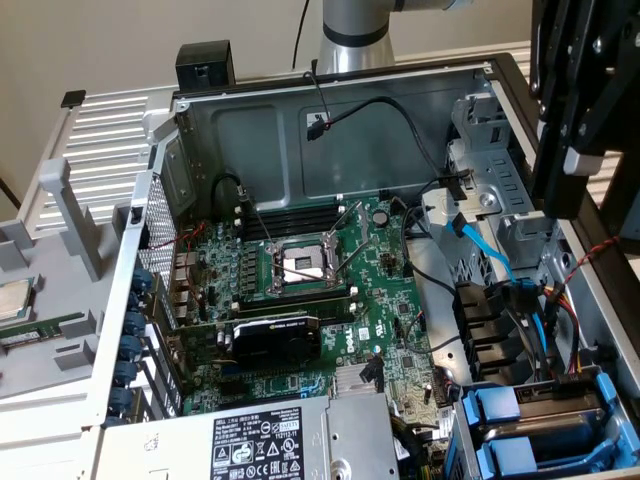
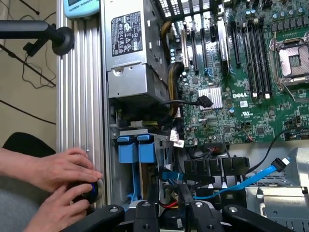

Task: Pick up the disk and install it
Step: 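Insert the second disk wire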

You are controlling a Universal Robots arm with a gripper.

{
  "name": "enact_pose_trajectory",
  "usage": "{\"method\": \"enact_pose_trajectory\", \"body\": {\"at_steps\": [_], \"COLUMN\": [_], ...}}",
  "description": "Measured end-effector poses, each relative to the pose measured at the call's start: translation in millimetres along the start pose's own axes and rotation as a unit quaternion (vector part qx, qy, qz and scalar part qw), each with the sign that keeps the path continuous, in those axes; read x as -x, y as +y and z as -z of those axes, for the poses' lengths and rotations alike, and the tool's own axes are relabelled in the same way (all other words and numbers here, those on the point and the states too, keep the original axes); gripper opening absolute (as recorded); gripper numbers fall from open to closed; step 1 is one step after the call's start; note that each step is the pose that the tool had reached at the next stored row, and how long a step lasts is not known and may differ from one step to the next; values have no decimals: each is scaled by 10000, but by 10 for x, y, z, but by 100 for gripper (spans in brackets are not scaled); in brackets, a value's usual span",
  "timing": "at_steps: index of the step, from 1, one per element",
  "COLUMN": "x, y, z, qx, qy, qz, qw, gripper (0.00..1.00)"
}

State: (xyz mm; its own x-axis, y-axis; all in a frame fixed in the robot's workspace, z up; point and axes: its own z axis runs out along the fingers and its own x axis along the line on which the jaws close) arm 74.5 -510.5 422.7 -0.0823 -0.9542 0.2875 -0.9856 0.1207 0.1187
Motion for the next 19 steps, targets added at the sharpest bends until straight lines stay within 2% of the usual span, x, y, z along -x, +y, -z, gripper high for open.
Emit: {"method": "enact_pose_trajectory", "body": {"at_steps": [2,3,4,8,10,11,13,15,18,19], "x": [0,7,25,124,179,208,275,345,437,445], "y": [0,1,4,14,21,24,31,38,45,46], "z": [0,2,5,27,38,42,52,60,58,43], "qx": [0,-2,-7,-37,-51,-56,-63,-70,-75,-76], "qy": [1,20,86,446,613,669,759,834,898,909], "qz": [0,-3,-14,-67,-92,-100,-114,-125,-135,-136], "qw": [10000,10000,10000,9990,9981,9977,9970,9964,9958,9957], "gripper": [31,31,31,31,31,31,31,31,31,31]}}
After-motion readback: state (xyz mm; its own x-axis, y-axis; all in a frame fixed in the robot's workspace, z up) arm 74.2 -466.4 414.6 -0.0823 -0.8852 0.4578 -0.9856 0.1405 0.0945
